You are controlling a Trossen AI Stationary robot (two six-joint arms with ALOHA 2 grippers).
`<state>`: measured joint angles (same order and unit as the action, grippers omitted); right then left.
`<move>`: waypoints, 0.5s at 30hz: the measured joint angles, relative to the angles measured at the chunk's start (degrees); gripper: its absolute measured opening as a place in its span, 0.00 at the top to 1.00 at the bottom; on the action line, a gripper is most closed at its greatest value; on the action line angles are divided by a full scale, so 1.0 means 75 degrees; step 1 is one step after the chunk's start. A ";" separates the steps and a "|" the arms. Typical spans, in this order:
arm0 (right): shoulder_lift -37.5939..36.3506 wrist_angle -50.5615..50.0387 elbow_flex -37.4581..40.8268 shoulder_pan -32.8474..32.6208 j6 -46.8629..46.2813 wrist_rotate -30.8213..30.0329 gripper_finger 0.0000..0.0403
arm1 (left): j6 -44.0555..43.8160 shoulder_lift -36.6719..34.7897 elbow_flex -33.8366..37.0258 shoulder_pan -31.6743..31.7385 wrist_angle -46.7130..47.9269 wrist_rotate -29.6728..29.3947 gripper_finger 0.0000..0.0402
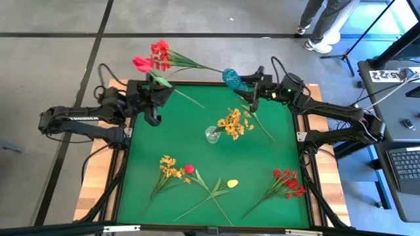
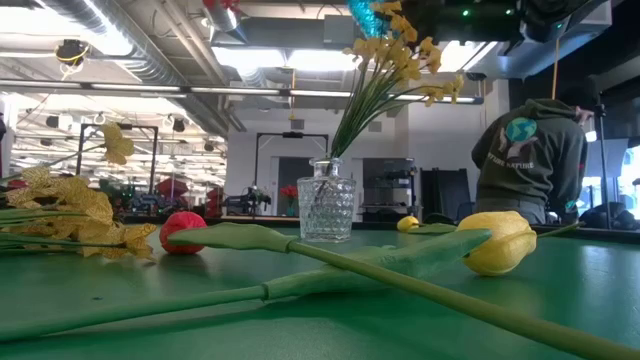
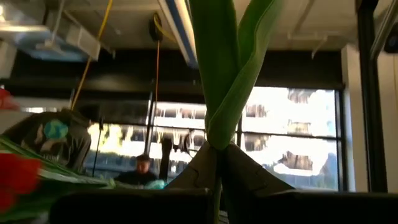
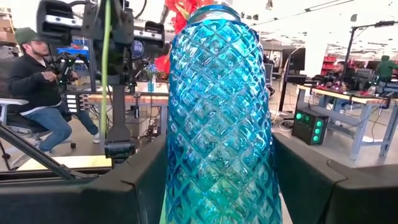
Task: Sort flowers into vase by color
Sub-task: Put the top red flower into the blue vase
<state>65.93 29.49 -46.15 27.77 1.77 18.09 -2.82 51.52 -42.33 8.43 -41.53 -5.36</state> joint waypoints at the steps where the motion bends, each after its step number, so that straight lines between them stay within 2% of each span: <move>1: -0.0067 -0.0057 -0.0003 0.0000 0.0000 0.0041 0.40 | 0.0002 -0.0002 0.0000 0.0000 -0.0192 -0.0031 0.98; 6: -0.0201 -0.0198 -0.0003 -0.0009 -0.0132 0.0302 0.40 | 0.0044 0.0001 0.0000 -0.0001 -0.0636 -0.0409 0.98; 11: -0.0201 -0.0197 -0.0003 -0.0036 -0.0307 0.0583 0.40 | 0.0263 0.0004 0.0000 0.0003 -0.0734 -0.1249 0.98; 15: -0.0191 -0.0198 -0.0003 -0.0284 -0.0346 0.0605 0.40 | 0.0439 0.0004 0.0000 0.0003 -0.1136 -0.1374 0.98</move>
<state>64.50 28.00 -46.17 25.64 -0.82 22.63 0.47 51.55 -42.33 8.45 -50.06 -15.67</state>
